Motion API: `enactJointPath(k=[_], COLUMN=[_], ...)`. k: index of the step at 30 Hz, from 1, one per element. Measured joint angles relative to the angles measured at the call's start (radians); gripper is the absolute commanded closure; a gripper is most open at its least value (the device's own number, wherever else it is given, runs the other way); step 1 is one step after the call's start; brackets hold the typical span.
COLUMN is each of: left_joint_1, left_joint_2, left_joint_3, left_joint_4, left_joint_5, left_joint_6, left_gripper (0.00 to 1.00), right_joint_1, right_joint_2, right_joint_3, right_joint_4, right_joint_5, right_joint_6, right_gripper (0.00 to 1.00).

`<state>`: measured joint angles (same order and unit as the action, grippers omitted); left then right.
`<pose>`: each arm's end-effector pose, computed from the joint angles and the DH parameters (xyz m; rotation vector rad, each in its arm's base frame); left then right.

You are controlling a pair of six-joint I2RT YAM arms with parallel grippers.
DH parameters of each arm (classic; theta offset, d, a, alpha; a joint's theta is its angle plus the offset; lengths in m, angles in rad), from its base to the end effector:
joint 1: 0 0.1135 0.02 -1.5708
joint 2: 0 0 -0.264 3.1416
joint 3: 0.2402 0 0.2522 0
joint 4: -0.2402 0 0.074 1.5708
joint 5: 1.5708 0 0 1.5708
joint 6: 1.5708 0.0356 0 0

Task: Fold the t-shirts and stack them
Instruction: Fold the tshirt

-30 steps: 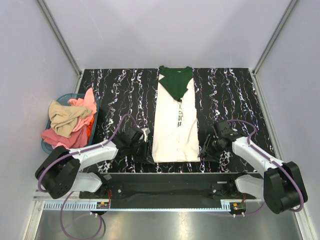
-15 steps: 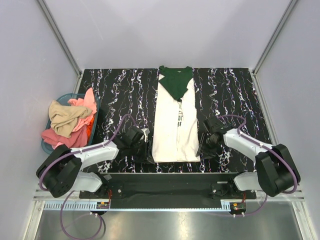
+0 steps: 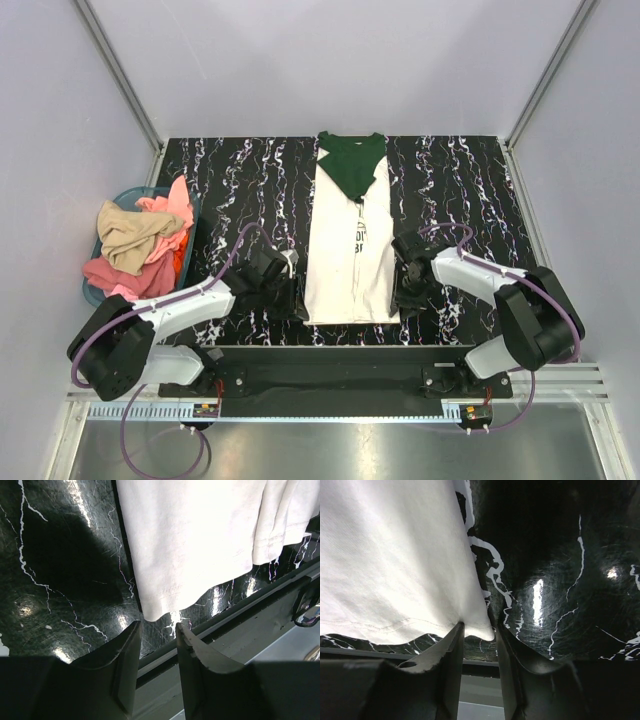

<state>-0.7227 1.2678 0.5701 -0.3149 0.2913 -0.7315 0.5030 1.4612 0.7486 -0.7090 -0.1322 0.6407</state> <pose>0.1618 -0.1563 0.1624 0.1052 2.7944 -0.8384 0.2010 0.1159 0.1531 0.1963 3.0674 0.2954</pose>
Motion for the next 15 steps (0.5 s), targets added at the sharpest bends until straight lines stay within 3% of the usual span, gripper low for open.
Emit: enactJointPath(k=[8,15], left_joint_1=[0.005,0.008], left_joint_2=[0.016,0.070], left_joint_3=[0.000,-0.002], left_joint_4=[-0.005,0.021], left_joint_5=[0.000,0.004], left_joint_6=[0.000,-0.004], left_gripper=[0.61,0.65], right_joint_1=[0.001,0.003], right_joint_2=[0.026,0.026], right_joint_3=[0.016,0.016], right_joint_4=[-0.022,-0.021], right_joint_5=[0.020,0.016], right_joint_6=[-0.048,-0.063], right_gripper=[0.70,0.86])
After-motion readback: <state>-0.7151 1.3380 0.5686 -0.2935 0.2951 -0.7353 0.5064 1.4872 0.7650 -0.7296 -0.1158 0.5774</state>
